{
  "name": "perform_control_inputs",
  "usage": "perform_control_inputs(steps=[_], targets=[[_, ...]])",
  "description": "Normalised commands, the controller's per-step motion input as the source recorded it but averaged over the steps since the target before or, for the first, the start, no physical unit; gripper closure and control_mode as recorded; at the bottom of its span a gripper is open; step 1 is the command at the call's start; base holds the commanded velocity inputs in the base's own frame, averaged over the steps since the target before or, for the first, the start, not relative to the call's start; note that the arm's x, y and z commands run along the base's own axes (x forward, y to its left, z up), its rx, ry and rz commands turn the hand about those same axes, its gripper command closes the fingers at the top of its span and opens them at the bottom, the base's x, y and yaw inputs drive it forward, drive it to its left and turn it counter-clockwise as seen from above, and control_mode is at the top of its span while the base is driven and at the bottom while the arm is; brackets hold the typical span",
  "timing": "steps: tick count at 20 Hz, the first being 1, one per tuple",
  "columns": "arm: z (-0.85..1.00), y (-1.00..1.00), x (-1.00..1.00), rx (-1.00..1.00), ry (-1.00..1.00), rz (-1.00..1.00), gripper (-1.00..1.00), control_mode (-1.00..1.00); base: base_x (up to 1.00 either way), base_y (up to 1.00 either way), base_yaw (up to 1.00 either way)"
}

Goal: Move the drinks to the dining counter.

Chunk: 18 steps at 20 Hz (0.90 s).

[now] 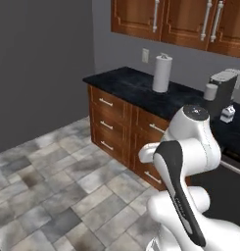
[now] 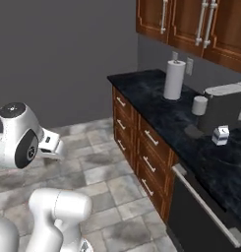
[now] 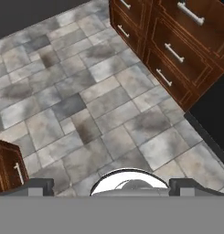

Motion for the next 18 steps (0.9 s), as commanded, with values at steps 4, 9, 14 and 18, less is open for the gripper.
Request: perform_control_inputs(steps=[4,9,14,18], targets=[[0.00,0.00,0.00,0.00,0.00,0.00,-1.00,1.00,0.99,0.00,-0.35],[0.00,0.00,0.00,0.00,0.00,0.00,-1.00,1.00,0.75,-0.08,-0.63],[0.00,0.00,0.00,0.00,0.00,0.00,-1.00,1.00,0.05,-0.24,-0.54],[0.00,0.00,0.00,0.00,0.00,0.00,-1.00,1.00,-0.18,-0.23,-0.11]])
